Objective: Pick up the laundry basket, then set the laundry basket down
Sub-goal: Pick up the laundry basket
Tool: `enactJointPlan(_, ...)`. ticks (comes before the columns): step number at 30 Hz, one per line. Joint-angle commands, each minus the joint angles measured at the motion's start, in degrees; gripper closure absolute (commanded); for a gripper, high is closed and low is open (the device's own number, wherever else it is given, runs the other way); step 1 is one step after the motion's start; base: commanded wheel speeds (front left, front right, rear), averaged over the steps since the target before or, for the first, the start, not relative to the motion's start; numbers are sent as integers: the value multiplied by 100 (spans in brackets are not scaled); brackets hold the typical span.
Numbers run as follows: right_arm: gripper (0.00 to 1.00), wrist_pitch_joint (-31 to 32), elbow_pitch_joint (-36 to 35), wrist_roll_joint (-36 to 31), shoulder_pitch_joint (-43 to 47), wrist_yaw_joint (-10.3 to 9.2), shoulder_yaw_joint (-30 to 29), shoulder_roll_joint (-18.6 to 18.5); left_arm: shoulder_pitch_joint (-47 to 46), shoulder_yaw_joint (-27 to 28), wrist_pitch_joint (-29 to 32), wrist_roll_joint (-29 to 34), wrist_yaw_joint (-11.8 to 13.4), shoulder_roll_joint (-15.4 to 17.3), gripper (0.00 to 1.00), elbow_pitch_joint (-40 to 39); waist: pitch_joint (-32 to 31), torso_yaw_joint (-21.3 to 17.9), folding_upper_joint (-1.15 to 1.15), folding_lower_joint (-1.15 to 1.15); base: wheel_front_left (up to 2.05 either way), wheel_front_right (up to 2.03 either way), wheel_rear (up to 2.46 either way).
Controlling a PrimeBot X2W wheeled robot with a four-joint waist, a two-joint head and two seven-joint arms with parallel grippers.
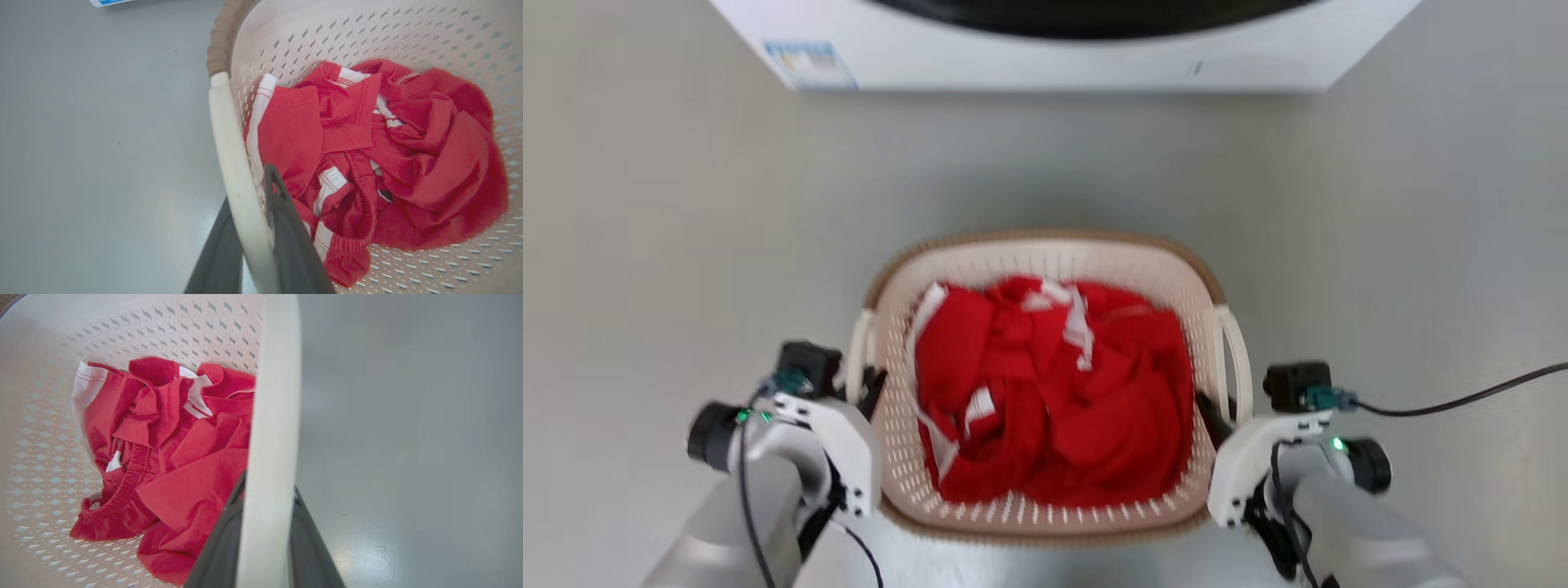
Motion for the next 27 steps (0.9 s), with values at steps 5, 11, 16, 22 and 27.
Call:
enactJointPlan(5,100,237,163,313,425,144,427,121,248,-241,219,-93,8,-59,100,359,-1182,-129,0,0,0,0,0)
enactJointPlan(11,100,474,341,593,669,144,700,121,434,-463,445,-206,8,-392,100,697,-1941,-180,0,0,0,0,0)
enactJointPlan(16,100,647,437,789,925,144,914,121,656,-579,594,-301,8,-680,100,941,-2560,-225,0,0,0,0,0)
enactJointPlan(22,100,825,493,901,1086,144,1100,121,853,-724,925,-347,8,-863,100,1068,-2950,-266,0,0,0,0,0)
enactJointPlan(27,100,929,515,998,1193,144,1198,121,930,-836,1085,-368,8,-970,100,1103,-3140,-208,0,0,0,0,0)
